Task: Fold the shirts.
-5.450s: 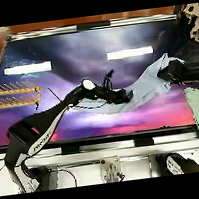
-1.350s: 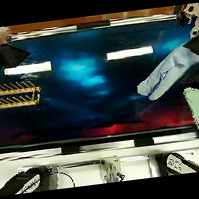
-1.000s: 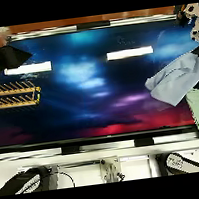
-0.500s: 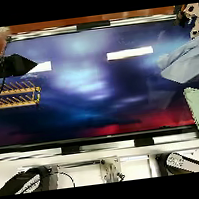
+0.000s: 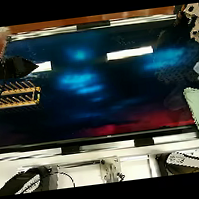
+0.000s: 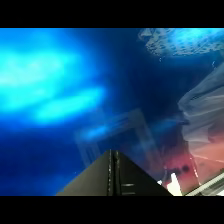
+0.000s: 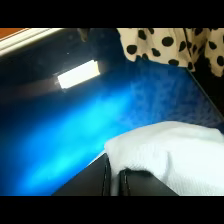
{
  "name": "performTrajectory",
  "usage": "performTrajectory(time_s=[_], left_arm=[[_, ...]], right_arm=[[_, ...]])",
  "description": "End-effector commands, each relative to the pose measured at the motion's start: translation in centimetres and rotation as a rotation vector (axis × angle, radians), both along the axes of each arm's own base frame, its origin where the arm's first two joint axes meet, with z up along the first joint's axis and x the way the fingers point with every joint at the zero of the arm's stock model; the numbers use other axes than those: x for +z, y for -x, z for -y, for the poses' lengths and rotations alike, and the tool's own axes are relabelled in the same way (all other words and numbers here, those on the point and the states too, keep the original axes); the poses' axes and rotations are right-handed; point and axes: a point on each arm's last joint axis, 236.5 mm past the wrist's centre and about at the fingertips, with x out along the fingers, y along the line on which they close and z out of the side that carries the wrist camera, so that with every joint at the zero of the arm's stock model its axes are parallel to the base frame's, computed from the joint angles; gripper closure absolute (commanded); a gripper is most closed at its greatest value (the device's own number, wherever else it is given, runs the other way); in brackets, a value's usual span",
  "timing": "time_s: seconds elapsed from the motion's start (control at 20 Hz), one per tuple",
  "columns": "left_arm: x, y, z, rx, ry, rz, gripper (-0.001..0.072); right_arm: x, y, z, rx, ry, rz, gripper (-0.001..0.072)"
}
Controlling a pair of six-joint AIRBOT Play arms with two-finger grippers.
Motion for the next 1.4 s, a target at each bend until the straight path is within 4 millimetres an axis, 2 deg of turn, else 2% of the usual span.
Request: performTrajectory(time_s=[0.0,0.1,0.3,0.4,0.55,0.65,0.75,0.8,0.95,1.05,1.1,1.2,1.35], left_arm=[[-0.1,0.1,0.0,-0.002,0.0,-0.005,0.0676],[-0.1,0.1,0.0,-0.002,0.0,-0.005,0.0676],[-0.4,0.6,0.2,-0.018,-0.003,-0.027,0.0676],[-0.7,1.0,0.3,-0.03,-0.009,-0.044,0.0676],[-0.8,1.1,0.3,-0.032,-0.01,-0.046,0.0676],[-0.8,1.1,0.3,-0.032,-0.01,-0.047,0.0676],[-0.8,1.1,0.3,-0.031,-0.009,-0.047,0.0676],[-0.8,1.1,0.3,-0.031,-0.009,-0.047,0.0676],[-0.8,1.1,0.3,-0.021,0.002,-0.058,0.0676],[-0.9,1.3,0.3,-0.023,0.001,-0.067,0.0676],[-1.0,1.4,0.3,-0.027,-0.001,-0.074,0.0676],[-1.2,1.9,0.4,-0.04,-0.008,-0.089,0.0676],[-1.6,2.7,0.4,-0.059,-0.019,-0.117,0.0676]], right_arm=[[-0.5,-0.9,0.5,0.045,0.057,0.009,0.0647],[-2.1,-0.5,0.1,0.103,0.107,-0.068,0.0647],[-5.6,1.3,0.6,0.143,0.15,-0.236,0.0647],[-4.4,0.5,-0.1,0.176,0.166,-0.187,0.0647],[0.0,-2.1,-1.9,0.242,0.187,0.026,0.0647],[2.5,-3.2,-2.3,0.268,0.252,0.131,0.0646],[2.3,-3.3,-2.2,0.278,0.299,0.116,0.0647],[1.0,-2.9,-2.1,0.294,0.311,0.06,0.0647],[-5.5,0.4,0.2,0.325,0.393,-0.268,0.0646],[-8.6,3.1,1.7,0.322,0.392,-0.43,0.0646],[-9.8,4.5,2.3,0.31,0.369,-0.487,0.0646],[-12.1,9.0,4.2,0.241,0.315,-0.67,0.0646],[-13.2,14.2,6.4,0.076,0.198,-0.805,0.0646]])
